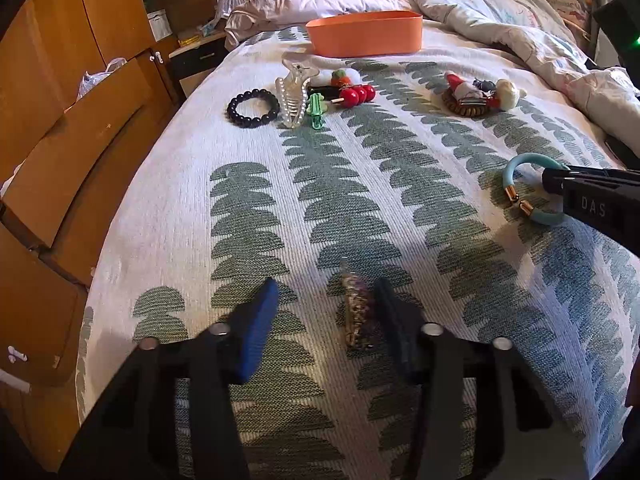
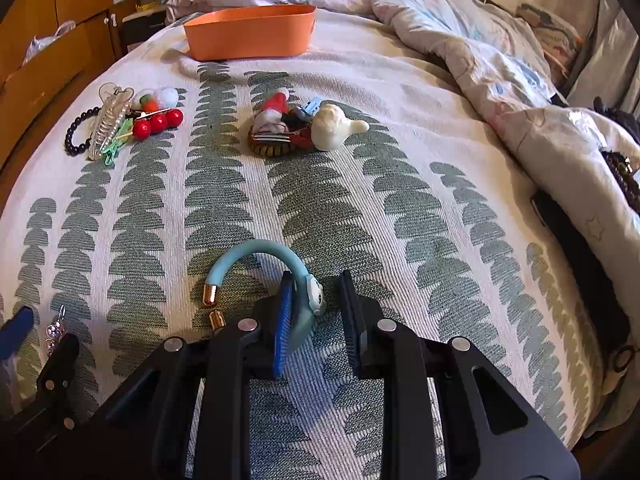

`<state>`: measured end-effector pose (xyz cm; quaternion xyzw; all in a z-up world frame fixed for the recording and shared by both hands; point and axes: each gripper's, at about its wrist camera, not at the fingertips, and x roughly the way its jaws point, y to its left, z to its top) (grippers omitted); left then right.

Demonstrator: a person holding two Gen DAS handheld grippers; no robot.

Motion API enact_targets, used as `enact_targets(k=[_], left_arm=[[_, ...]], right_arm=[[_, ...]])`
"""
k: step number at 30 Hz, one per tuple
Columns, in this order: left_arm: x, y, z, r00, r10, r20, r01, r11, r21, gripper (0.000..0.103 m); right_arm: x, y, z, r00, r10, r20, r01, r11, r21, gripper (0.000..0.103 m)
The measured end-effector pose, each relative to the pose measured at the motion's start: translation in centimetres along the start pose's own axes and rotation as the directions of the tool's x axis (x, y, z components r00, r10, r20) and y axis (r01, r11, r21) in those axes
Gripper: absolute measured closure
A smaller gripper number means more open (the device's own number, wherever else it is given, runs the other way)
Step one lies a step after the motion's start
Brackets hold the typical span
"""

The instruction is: Organize jewelry

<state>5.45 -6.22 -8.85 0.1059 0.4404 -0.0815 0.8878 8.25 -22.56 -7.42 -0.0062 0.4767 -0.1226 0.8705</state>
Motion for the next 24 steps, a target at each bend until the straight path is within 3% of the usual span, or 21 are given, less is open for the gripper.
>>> enact_targets(k=[8, 10, 24], left_arm=[[0.0, 0.8, 0.0, 0.999, -0.038, 0.002, 0.038, 0.998, -0.043, 0.073], [-0.1, 0.9, 0.0, 0.999, -0.054, 0.004, 0.054, 0.997, -0.047, 0.082], [-1.1, 2.4, -0.3, 0.995, -0.095, 0.031, 0.098, 0.990, -0.105, 0.088]], right_arm=[[0.0, -0.3, 0.0, 1.000, 0.013, 0.000, -0.013, 1.000, 0.013, 0.086], [-0.1, -0.4, 0.0, 1.000, 0.018, 0.001, -0.018, 1.000, 0.018, 0.087], [-1.1, -1.1, -0.2, 0.999, 0.044, 0.031, -0.045, 0.998, 0.050, 0.088]])
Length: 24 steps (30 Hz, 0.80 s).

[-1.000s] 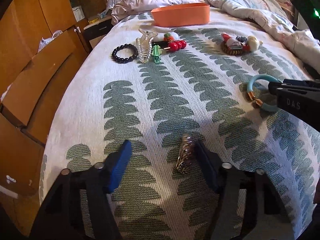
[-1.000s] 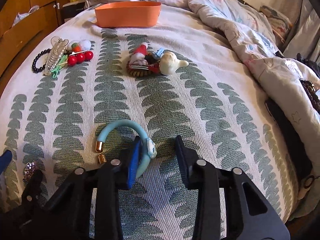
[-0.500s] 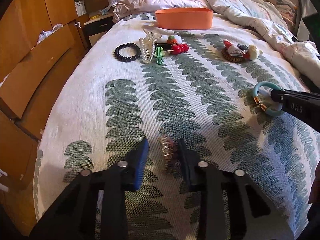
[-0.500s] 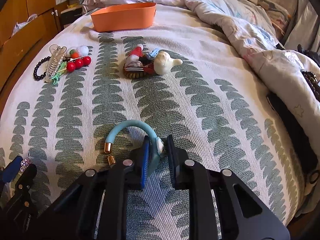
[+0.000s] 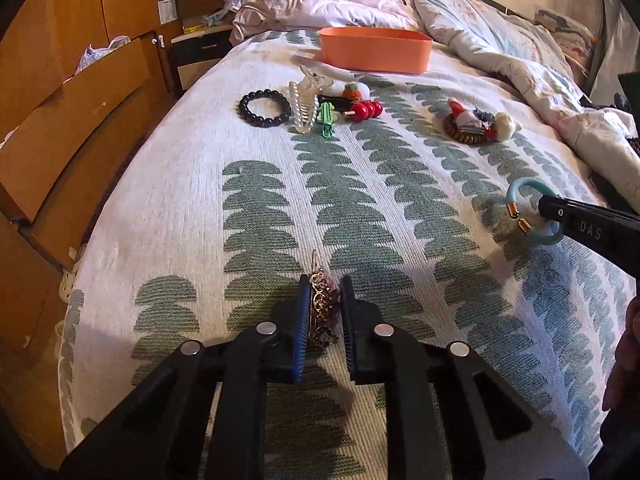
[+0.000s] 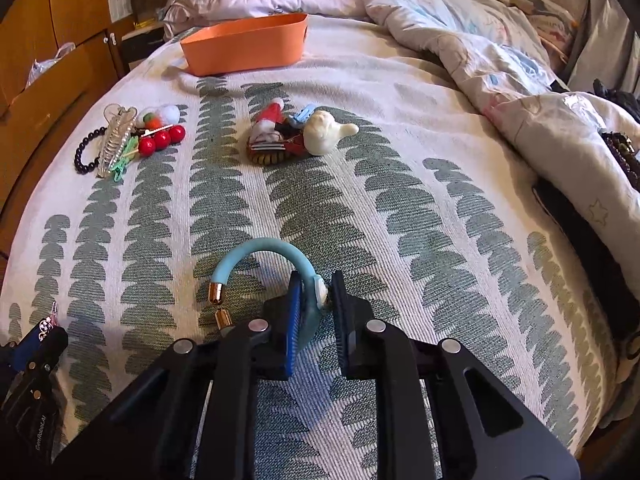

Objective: Organize jewelry
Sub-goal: 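Carry pink charm with left gripper to bracelet while right gripper carries keychain toward santa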

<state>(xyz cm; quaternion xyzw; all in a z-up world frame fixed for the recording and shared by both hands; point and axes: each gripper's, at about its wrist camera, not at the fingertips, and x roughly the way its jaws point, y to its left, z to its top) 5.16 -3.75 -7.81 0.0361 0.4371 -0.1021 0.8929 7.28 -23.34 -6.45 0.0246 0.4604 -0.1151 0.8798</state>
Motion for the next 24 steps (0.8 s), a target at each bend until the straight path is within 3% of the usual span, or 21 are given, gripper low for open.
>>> enact_targets(k=[24], left_arm=[[-4.1, 0.1, 4.0, 0.990, 0.013, 0.141, -0.013, 1.000, 0.001, 0.093]], right_arm=[[-4.9, -3.9, 2.3, 0.989, 0.078, 0.124, -0.092, 0.989, 0.115, 0.088]])
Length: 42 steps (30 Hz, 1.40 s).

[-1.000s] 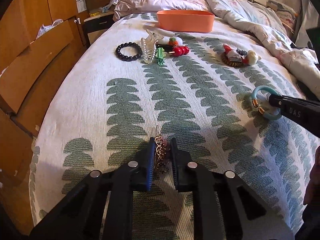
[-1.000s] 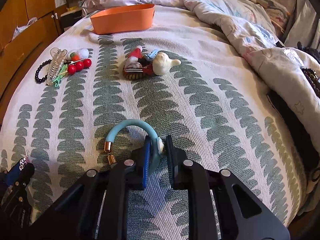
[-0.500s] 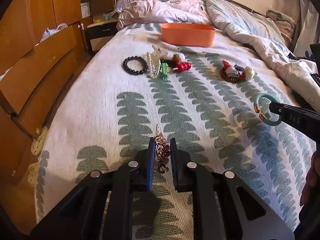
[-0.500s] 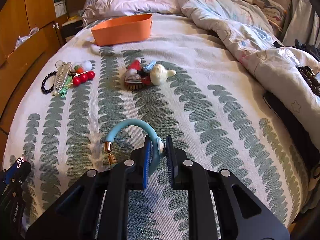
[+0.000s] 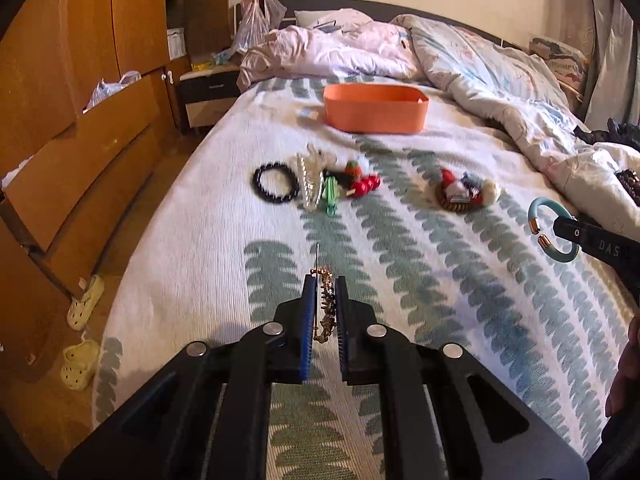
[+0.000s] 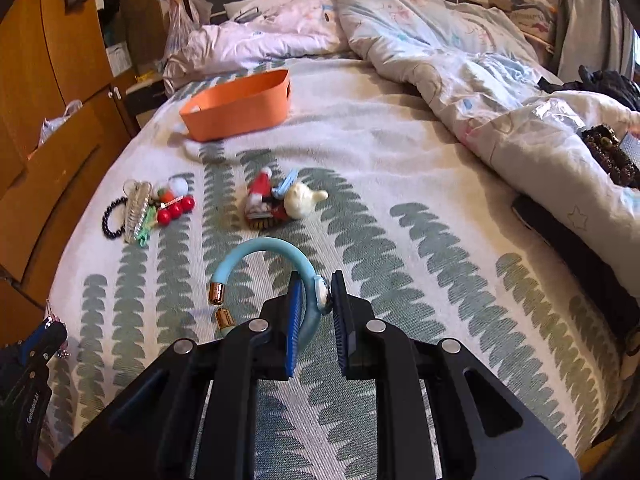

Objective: Organize jewelry
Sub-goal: 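Carry pink charm with left gripper to bracelet while right gripper carries keychain toward santa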

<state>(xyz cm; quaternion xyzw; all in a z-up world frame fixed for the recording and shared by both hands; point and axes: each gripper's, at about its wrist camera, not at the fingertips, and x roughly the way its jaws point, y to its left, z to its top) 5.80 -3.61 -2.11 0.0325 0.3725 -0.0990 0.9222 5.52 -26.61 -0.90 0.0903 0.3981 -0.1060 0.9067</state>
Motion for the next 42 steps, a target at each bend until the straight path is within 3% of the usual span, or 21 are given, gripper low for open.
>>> enact_targets(k=[6, 12, 20, 31, 38, 42], left_arm=[[-0.7, 0.2, 2.1, 0.999, -0.002, 0.033, 0.001, 1.000, 0.008, 0.093], [-0.3, 0.4, 5.2, 0.998, -0.010, 0.060, 0.010, 1.000, 0.015, 0.093], [3.2, 0.9, 8.5, 0.999, 0.013, 0.052, -0.015, 0.999, 0.033, 0.093], [9.4, 1.5, 9.7, 1.000, 0.031, -0.003, -0.031, 0.998, 0.053, 0.093], [10.7, 2.1, 9.7, 1.000, 0.027, -0.013, -0.027, 0.999, 0.045, 0.092], [10.4, 2.5, 10.0, 1.000, 0.023, 0.006, -0.024, 0.999, 0.033, 0.077]], right_arm=[[-1.1, -0.4, 2.2, 1.000, -0.002, 0.021, 0.002, 1.000, -0.002, 0.088], [-1.1, -1.0, 6.8, 0.999, 0.005, 0.042, -0.004, 1.000, -0.009, 0.088], [2.3, -1.8, 11.5, 1.000, 0.003, 0.009, -0.002, 1.000, -0.031, 0.088], [9.3, -2.5, 10.6, 0.996, -0.010, -0.089, 0.008, 1.000, -0.023, 0.088], [11.5, -3.0, 10.3, 0.994, -0.032, -0.104, 0.029, 0.999, -0.026, 0.087], [11.7, -3.3, 10.3, 0.995, -0.045, -0.092, 0.043, 0.999, -0.028, 0.087]])
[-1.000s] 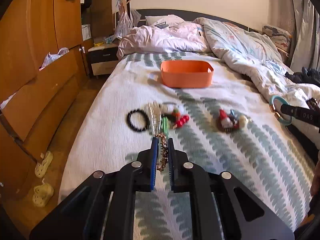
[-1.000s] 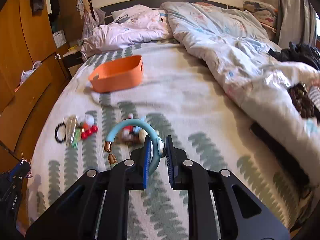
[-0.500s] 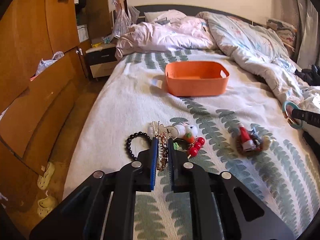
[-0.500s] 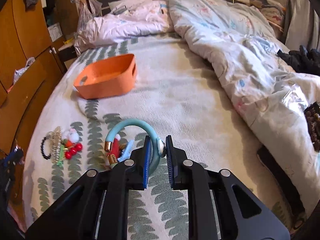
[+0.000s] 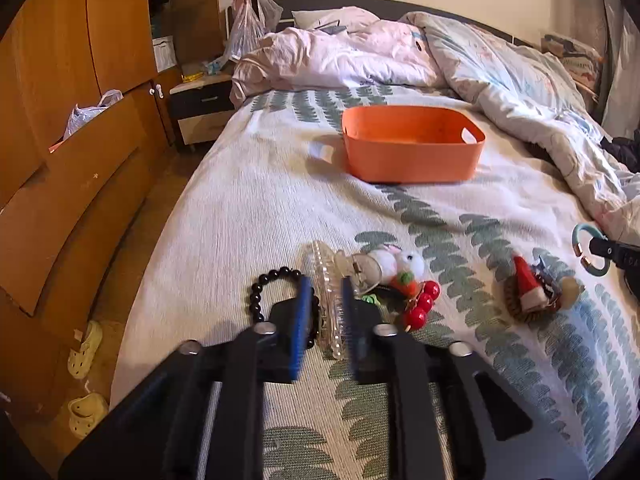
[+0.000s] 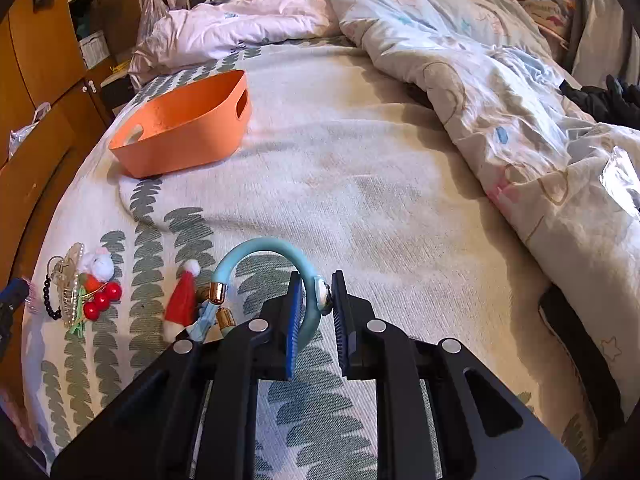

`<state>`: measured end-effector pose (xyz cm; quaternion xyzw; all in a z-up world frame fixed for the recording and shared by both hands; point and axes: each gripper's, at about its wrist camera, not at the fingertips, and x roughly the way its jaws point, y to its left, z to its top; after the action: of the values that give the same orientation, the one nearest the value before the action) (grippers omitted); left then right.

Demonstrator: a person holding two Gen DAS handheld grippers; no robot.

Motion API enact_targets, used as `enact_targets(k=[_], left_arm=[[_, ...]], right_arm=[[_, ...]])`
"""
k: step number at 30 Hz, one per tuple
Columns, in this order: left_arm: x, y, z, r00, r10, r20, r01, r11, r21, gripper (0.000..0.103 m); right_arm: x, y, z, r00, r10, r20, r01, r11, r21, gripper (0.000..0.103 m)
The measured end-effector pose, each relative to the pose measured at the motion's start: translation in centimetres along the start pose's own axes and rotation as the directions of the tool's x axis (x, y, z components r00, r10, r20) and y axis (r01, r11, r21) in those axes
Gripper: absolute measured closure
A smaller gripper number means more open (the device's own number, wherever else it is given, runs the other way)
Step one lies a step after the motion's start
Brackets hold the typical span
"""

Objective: Organize jewelry
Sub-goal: 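Carry pink charm with left gripper to bracelet while right gripper carries keychain toward santa, then open left gripper beside bracelet while right gripper releases keychain beside santa ornament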

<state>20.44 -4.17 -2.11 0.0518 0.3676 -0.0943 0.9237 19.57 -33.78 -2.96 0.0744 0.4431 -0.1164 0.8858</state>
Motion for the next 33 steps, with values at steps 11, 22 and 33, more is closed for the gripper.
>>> enact_targets(k=[11, 22, 33], left_arm=[[-0.9, 0.6, 0.5, 1.000, 0.013, 0.022, -0.012, 1.000, -0.019, 0.071], [-1.9, 0.3, 0.8, 0.999, -0.003, 0.043, 0.004, 1.000, -0.027, 0.071], [-4.9, -0.2, 0.4, 0.995, -0.023, 0.097, 0.028, 0.999, -0.044, 0.048]], right_arm=[[-0.2, 0.4, 0.0, 1.000, -0.004, 0.007, 0.004, 1.000, -0.024, 0.078], [-1.8, 0.3, 0.5, 0.998, -0.002, 0.057, 0.004, 0.999, -0.032, 0.025], [-6.7, 1.5, -0.1, 0.987, 0.012, 0.158, -0.003, 0.998, -0.062, 0.024]])
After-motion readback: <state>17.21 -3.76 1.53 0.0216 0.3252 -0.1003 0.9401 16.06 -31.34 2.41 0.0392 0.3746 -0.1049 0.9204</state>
